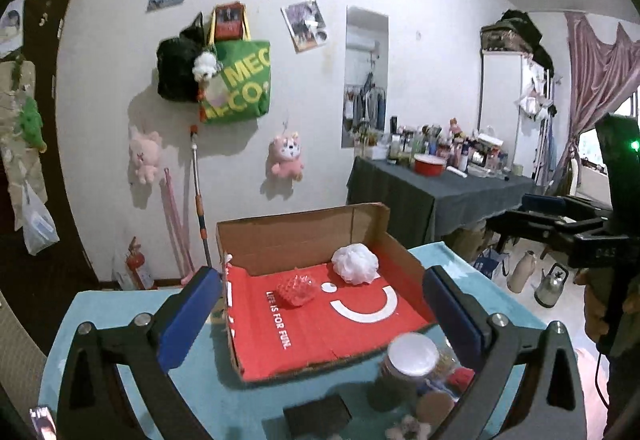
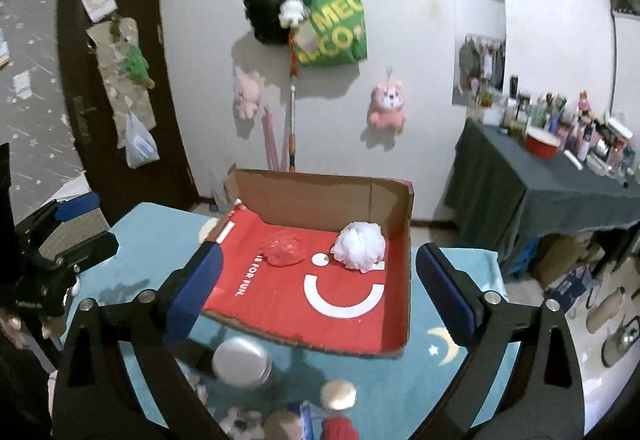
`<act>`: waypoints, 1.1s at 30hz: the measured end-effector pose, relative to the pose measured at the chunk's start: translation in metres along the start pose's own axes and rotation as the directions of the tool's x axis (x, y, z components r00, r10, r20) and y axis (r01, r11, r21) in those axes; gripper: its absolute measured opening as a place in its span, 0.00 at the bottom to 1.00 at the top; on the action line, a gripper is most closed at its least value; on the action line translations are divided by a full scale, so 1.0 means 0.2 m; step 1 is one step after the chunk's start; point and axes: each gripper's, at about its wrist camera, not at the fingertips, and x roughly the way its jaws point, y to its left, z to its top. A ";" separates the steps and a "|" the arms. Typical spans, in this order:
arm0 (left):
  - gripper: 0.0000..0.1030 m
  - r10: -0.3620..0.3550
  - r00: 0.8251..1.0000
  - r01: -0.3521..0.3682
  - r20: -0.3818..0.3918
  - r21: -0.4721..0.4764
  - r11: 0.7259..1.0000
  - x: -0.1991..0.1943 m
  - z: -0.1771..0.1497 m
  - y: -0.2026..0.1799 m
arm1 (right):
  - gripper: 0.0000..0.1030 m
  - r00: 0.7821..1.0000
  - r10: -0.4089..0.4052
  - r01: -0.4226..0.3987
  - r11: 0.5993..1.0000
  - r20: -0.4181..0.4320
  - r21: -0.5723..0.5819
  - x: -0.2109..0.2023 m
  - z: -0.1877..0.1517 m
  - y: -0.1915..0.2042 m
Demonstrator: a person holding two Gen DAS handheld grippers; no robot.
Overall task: Organize soft objects
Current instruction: 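Withdraw both tools from the box back toward the table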
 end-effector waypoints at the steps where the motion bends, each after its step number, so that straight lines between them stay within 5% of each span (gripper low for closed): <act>1: 1.00 0.000 1.000 0.001 0.012 -0.006 1.000 -0.05 -0.03 -0.01 | 0.96 1.000 -0.001 0.001 1.000 0.011 -0.007 -0.05 -0.03 0.01; 10: 1.00 0.002 0.996 0.000 0.094 -0.022 1.000 -0.37 -0.37 -0.16 | 0.96 0.985 -0.083 0.093 0.994 0.153 -0.056 -0.45 -0.45 0.13; 17: 1.00 0.043 0.996 -0.041 0.078 -0.031 0.999 -0.41 -0.65 -0.30 | 0.96 0.963 -0.166 0.180 0.983 0.214 -0.045 -0.55 -0.78 0.24; 25: 1.00 0.072 0.996 -0.070 0.050 -0.039 0.997 -0.33 -0.91 -0.37 | 0.96 0.960 -0.217 0.218 0.976 0.176 0.013 -0.47 -1.09 0.24; 33: 1.00 0.054 0.996 -0.058 -0.067 -0.062 0.996 -0.16 -1.13 -0.39 | 0.96 0.974 -0.222 0.218 0.973 0.053 0.070 -0.28 -1.35 0.17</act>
